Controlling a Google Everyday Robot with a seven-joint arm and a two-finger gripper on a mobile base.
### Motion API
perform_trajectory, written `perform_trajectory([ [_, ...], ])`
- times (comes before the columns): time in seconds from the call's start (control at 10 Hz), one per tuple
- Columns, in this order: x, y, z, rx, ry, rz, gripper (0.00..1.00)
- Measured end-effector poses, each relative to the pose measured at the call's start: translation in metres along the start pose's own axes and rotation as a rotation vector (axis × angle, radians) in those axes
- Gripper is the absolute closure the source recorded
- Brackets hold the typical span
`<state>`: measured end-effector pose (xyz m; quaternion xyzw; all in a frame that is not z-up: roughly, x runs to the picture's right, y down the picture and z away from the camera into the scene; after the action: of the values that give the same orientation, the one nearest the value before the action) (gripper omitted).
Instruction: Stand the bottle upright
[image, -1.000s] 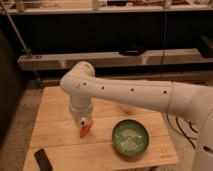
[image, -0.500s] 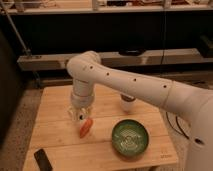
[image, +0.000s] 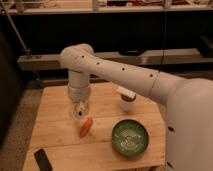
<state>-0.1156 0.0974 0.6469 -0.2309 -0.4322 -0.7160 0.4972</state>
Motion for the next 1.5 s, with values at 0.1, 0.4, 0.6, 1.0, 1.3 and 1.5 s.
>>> perform_trajectory([
  [0.1,0.005,-0.001,0.004,0.012,-0.011,-0.005,1.00],
  [0.4,0.011,0.000,-0.001,0.054,-0.040,-0.024,1.00],
  [0.6,0.013,-0.005,-0.005,0.050,-0.065,-0.049,1.00],
  [1.0,0.006,-0.019,-0.007,0.040,-0.118,-0.113,1.00],
  [1.3,-0.005,-0.031,-0.004,0.052,-0.141,-0.137,1.00],
  [1.5,-0.013,-0.042,0.002,0.047,-0.163,-0.152,1.00],
])
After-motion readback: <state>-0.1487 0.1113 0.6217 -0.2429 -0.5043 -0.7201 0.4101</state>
